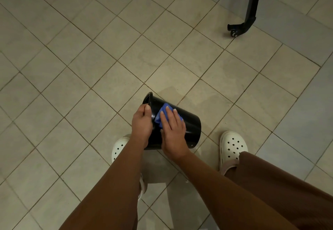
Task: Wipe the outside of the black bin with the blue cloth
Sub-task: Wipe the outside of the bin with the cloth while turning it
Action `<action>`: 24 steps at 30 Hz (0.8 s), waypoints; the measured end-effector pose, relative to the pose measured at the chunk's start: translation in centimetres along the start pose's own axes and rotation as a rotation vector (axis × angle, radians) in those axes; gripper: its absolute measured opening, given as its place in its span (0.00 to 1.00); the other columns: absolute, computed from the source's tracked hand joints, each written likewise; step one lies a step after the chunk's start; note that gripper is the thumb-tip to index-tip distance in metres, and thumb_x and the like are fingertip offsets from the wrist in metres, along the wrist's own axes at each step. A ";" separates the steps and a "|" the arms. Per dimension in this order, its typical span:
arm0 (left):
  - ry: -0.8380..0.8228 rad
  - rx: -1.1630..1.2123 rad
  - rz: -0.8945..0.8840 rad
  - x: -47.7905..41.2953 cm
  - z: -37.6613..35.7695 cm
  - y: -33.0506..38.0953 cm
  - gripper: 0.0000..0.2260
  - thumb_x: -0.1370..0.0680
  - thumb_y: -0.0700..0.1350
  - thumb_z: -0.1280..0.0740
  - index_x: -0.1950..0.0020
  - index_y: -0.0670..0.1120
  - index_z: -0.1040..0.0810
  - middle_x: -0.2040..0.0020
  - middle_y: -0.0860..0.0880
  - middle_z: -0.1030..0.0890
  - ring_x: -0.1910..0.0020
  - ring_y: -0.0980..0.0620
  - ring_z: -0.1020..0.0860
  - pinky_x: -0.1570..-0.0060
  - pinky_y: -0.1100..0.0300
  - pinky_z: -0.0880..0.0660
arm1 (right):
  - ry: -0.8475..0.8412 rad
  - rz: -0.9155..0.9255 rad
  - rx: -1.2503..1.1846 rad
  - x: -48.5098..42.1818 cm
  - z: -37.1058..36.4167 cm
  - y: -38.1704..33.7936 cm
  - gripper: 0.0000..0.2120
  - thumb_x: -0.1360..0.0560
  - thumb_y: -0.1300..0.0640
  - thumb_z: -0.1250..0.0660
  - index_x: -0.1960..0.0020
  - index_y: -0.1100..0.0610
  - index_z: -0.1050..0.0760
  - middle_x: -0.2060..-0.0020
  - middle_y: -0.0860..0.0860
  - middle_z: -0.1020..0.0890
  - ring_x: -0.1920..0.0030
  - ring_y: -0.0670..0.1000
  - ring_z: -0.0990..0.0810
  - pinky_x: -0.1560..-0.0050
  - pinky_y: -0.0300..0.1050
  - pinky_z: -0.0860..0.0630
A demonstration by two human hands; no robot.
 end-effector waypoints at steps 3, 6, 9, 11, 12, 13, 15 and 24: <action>0.063 0.042 -0.009 0.0 0.1 0.3 0.13 0.15 0.47 0.44 0.44 0.44 0.21 0.53 0.46 0.19 0.55 0.49 0.22 0.54 0.55 0.24 | -0.063 0.052 0.042 -1.9 0.9 0.8 0.39 0.28 0.63 0.34 0.24 0.54 0.51 0.24 0.54 0.48 0.24 0.55 0.55 0.26 0.59 0.51; 0.090 0.060 0.001 -0.1 0.0 0.5 0.13 0.16 0.47 0.44 0.42 0.44 0.22 0.52 0.46 0.20 0.54 0.50 0.22 0.59 0.58 0.27 | -0.067 -0.115 0.044 -1.9 1.1 1.6 0.39 0.28 0.62 0.34 0.23 0.53 0.51 0.24 0.54 0.48 0.24 0.55 0.53 0.26 0.60 0.47; 0.085 0.070 0.014 -0.1 0.2 0.5 0.13 0.15 0.47 0.44 0.41 0.44 0.22 0.51 0.46 0.21 0.54 0.51 0.23 0.61 0.59 0.28 | -0.070 -0.140 0.039 0.0 0.0 0.9 0.42 0.30 0.63 0.31 0.24 0.52 0.51 0.24 0.54 0.50 0.24 0.56 0.55 0.27 0.63 0.47; 0.077 0.059 0.008 0.0 0.2 0.5 0.14 0.15 0.47 0.45 0.41 0.44 0.23 0.52 0.47 0.21 0.55 0.52 0.23 0.61 0.60 0.28 | -0.058 -0.096 0.050 0.9 -0.8 0.3 0.45 0.33 0.64 0.28 0.24 0.53 0.50 0.24 0.55 0.49 0.25 0.58 0.54 0.30 0.66 0.44; 0.070 0.050 0.003 0.0 0.2 0.6 0.14 0.15 0.47 0.46 0.43 0.44 0.22 0.53 0.46 0.21 0.55 0.51 0.23 0.60 0.59 0.27 | -0.053 -0.076 0.055 0.8 -0.9 0.3 0.45 0.33 0.65 0.28 0.25 0.53 0.50 0.25 0.55 0.49 0.25 0.58 0.54 0.31 0.67 0.44; 0.061 0.044 -0.005 0.1 0.1 0.6 0.13 0.15 0.47 0.46 0.45 0.45 0.22 0.53 0.46 0.20 0.55 0.50 0.22 0.58 0.57 0.25 | -0.064 -0.045 0.060 0.4 -0.8 0.3 0.44 0.32 0.64 0.29 0.24 0.52 0.50 0.25 0.55 0.49 0.25 0.59 0.54 0.30 0.67 0.45; 0.050 0.053 -0.012 0.1 0.1 0.6 0.13 0.15 0.46 0.45 0.49 0.47 0.22 0.54 0.44 0.19 0.54 0.47 0.21 0.53 0.52 0.23 | -0.103 0.038 0.072 -0.7 0.0 0.3 0.41 0.29 0.62 0.32 0.24 0.52 0.52 0.24 0.55 0.50 0.24 0.59 0.55 0.29 0.66 0.48; 0.086 0.079 0.012 0.0 0.1 0.7 0.12 0.16 0.46 0.45 0.47 0.46 0.22 0.54 0.46 0.20 0.54 0.47 0.22 0.52 0.52 0.24 | -0.100 -0.220 0.037 -0.7 0.8 -0.2 0.36 0.25 0.58 0.36 0.23 0.53 0.51 0.24 0.53 0.51 0.24 0.56 0.55 0.27 0.62 0.50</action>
Point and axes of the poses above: each hand's wrist, its own x-axis away from the middle knuckle, its own z-axis out of the back of the hand, y = z × x, the point moved 1 cm from there along -x, towards the middle knuckle
